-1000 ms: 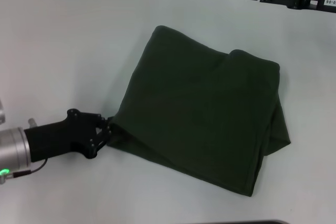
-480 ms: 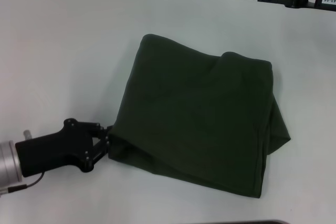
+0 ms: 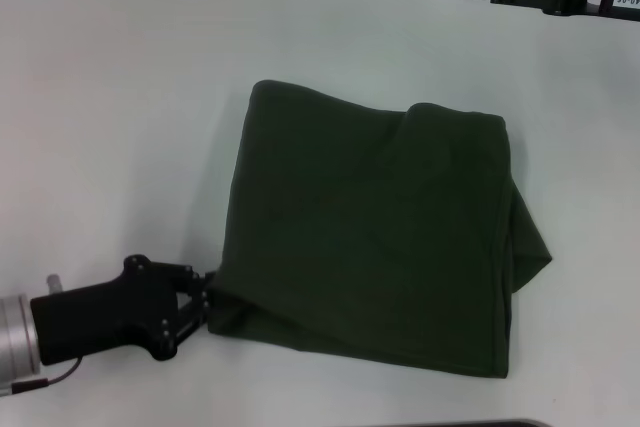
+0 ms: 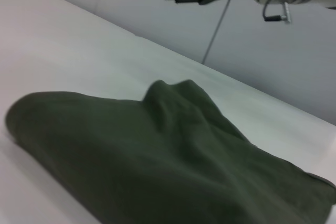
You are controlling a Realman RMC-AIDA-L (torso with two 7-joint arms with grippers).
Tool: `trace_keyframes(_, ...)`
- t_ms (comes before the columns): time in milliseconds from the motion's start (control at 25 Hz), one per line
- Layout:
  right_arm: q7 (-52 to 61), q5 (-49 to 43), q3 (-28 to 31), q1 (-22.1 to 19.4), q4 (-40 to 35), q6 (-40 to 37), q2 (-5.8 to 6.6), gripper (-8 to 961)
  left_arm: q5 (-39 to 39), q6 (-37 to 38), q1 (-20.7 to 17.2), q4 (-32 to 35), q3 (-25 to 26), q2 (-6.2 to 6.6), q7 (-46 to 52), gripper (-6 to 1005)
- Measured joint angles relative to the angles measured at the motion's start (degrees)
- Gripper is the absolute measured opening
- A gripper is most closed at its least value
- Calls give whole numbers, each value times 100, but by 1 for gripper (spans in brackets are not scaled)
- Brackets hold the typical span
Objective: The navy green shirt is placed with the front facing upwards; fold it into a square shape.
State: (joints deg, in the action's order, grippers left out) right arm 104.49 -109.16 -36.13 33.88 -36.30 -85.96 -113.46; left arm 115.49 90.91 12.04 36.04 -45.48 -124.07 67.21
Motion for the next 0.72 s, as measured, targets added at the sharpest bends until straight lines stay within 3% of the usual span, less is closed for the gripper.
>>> trace_keyframes(720, 0, 1, 0, -5, 0, 0, 1, 704, 241, 137, 87, 0, -163, 44, 381, 101)
